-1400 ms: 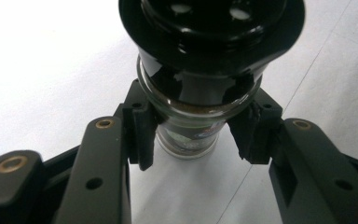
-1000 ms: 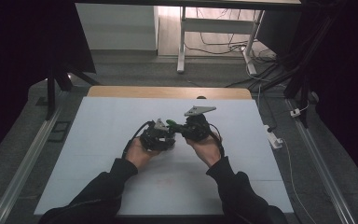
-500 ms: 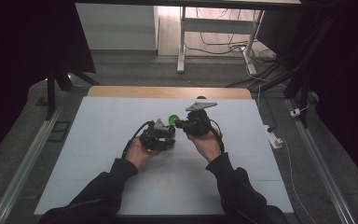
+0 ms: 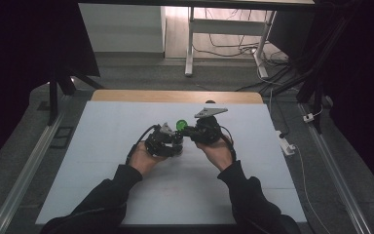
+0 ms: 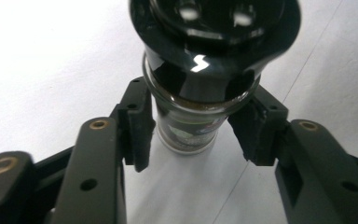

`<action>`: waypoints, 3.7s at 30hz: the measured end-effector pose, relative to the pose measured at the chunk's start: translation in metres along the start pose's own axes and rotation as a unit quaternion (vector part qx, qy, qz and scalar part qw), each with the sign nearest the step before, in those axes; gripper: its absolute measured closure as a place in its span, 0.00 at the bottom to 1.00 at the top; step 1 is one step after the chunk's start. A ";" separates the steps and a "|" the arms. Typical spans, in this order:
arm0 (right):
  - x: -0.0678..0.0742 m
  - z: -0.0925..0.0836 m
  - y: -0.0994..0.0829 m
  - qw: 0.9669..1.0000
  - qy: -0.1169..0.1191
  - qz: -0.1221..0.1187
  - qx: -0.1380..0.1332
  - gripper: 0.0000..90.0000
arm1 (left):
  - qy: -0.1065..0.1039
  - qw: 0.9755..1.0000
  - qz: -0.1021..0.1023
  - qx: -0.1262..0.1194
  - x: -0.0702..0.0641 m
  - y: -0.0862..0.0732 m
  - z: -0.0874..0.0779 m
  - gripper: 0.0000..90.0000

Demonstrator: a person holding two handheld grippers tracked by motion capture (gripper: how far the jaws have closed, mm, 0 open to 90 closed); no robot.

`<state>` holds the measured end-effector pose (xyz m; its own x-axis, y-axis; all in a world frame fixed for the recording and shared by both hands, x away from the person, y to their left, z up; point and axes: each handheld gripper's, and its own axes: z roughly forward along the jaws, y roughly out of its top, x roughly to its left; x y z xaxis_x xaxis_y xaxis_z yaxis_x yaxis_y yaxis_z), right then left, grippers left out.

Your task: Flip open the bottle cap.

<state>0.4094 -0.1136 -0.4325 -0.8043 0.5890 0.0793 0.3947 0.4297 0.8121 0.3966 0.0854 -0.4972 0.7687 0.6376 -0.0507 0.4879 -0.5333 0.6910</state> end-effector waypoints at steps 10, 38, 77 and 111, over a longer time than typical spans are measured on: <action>0.002 -0.010 -0.004 1.000 0.002 -0.001 0.002 0.66 | -0.022 1.000 -0.013 -0.006 0.003 -0.003 -0.020 0.39; 0.015 -0.034 -0.024 0.999 0.028 0.025 0.005 0.10 | -0.048 0.998 -0.032 -0.028 -0.012 -0.027 -0.072 0.05; 0.017 -0.114 -0.086 0.999 -0.022 0.039 -0.002 0.00 | -0.038 0.990 -0.099 -0.090 -0.028 -0.120 -0.172 0.00; -0.002 -0.198 -0.172 0.984 -0.127 0.119 0.043 0.00 | 0.069 0.981 -0.176 -0.053 -0.032 -0.204 -0.218 0.00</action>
<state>0.2555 -0.3244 -0.4581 -0.5527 0.8267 0.1051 0.6034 0.3100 0.7347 0.1820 0.2947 -0.4797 0.4942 0.8445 -0.2065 0.6608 -0.2106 0.7204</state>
